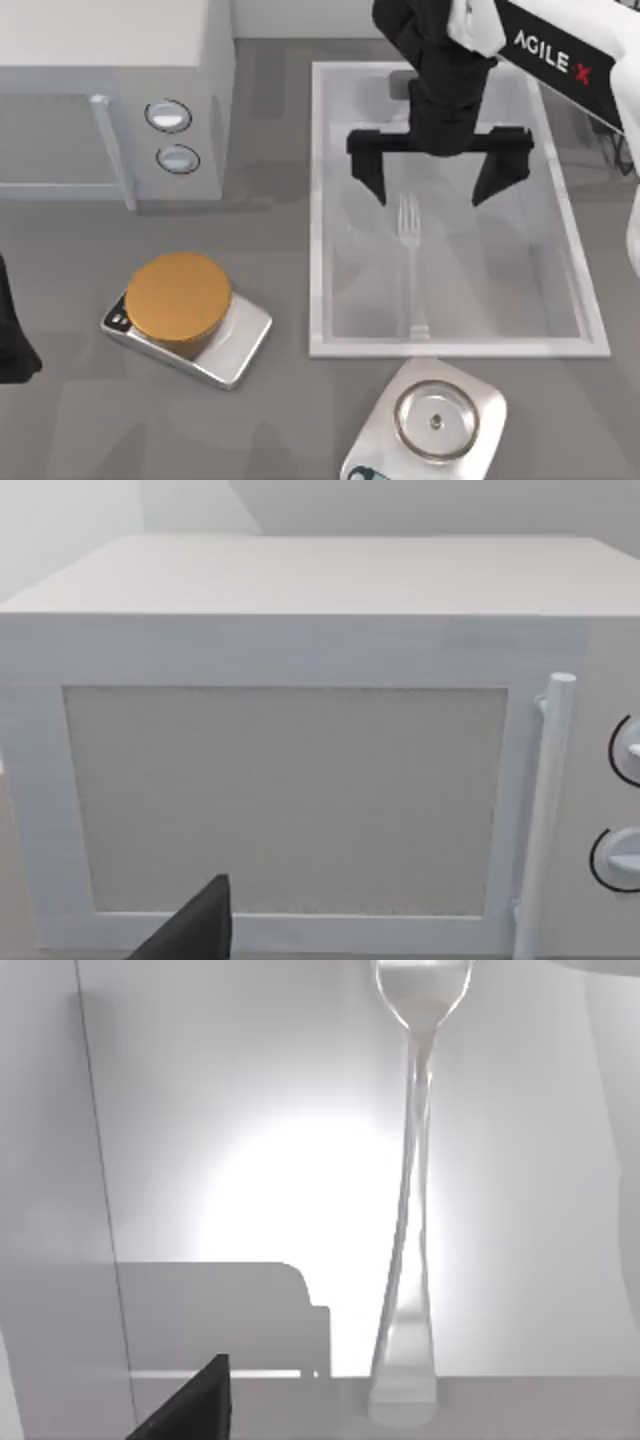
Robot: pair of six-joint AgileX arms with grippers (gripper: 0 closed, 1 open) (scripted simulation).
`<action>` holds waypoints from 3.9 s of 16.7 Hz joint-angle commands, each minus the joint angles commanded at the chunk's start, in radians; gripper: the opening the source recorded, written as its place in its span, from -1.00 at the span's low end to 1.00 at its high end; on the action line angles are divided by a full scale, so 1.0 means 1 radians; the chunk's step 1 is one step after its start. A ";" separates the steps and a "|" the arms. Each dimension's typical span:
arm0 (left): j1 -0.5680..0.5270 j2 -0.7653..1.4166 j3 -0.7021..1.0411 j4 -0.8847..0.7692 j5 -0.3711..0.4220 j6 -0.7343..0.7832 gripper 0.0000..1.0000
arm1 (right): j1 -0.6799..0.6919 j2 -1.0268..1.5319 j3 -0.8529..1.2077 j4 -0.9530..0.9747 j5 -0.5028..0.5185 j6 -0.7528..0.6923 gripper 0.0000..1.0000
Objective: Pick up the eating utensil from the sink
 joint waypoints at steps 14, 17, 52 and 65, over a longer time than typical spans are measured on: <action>0.000 0.000 0.000 0.000 0.000 0.000 1.00 | 0.000 0.141 -0.249 0.401 0.002 0.002 1.00; 0.000 0.000 0.000 0.000 0.000 0.000 1.00 | 0.001 0.164 -0.282 0.447 0.002 0.002 1.00; 0.000 0.000 0.000 0.000 0.000 0.000 1.00 | -0.003 0.047 0.042 0.020 0.020 -0.011 -1.00; 0.000 0.000 0.000 0.000 0.000 0.000 1.00 | -0.085 -0.141 -0.035 -0.058 0.015 -0.094 -1.00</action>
